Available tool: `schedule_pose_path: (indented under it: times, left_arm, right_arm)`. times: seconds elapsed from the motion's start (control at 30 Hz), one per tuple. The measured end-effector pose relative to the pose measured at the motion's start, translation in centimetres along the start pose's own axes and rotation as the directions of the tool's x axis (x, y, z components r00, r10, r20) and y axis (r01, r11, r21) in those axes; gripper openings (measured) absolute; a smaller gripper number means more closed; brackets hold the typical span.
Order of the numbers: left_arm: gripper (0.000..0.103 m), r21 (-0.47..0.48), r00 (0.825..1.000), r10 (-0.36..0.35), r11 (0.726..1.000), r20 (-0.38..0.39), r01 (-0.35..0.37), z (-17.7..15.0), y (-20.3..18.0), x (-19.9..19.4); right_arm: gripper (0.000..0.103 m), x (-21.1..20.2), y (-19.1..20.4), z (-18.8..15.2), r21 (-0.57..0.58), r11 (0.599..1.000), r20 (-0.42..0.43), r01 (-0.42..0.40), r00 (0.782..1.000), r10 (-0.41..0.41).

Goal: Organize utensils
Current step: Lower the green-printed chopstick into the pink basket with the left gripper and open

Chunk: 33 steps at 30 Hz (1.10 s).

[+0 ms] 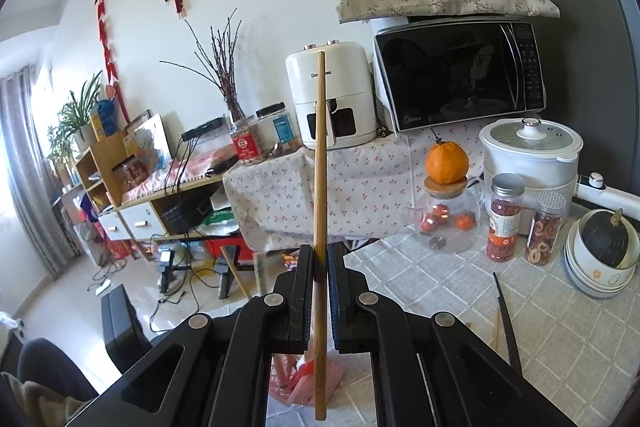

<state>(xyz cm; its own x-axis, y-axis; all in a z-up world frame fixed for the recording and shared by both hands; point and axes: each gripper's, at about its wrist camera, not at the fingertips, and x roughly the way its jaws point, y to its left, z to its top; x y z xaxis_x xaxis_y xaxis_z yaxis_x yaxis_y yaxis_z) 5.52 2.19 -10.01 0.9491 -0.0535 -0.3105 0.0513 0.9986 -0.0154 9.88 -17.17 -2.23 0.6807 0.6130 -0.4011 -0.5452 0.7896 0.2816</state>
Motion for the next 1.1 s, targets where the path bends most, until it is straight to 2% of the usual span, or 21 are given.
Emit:
schedule_pose_path:
  times: [0.23,0.33,0.53,0.67,0.73,1.1]
  left_arm:
    - [0.006,-0.011,1.000,-0.026,1.000,0.018,0.026,1.6,0.1,0.7]
    - [0.006,-0.058,0.999,-0.026,0.998,0.021,0.028,1.6,0.7,0.8]
    - [0.006,-0.060,0.999,-0.012,0.998,0.035,0.014,0.2,0.5,1.4]
    - [0.006,-0.001,0.999,-0.003,1.000,0.032,0.003,-0.9,-0.2,1.2]
    - [0.006,-0.004,1.000,-0.006,1.000,0.020,0.006,-1.2,-0.2,1.2]
    - [0.006,-0.058,1.000,-0.001,0.998,-0.006,0.001,-0.9,0.9,-0.4]
  right_arm:
    - [0.007,0.0,0.6,0.1,-0.012,1.000,-0.001,-0.003,1.000,0.003]
    - [0.007,-0.1,0.4,0.1,-0.006,1.000,0.000,0.003,1.000,-0.003]
    - [0.007,-0.1,0.4,0.2,-0.005,1.000,0.000,-0.004,1.000,0.004]
    - [0.007,-0.1,0.6,0.2,-0.013,1.000,0.000,-0.011,1.000,0.011]
    - [0.007,-0.1,0.4,0.2,-0.008,1.000,0.000,-0.008,1.000,0.008]
    - [0.007,0.3,1.4,0.0,-0.034,0.999,-0.009,-0.027,1.000,0.026]
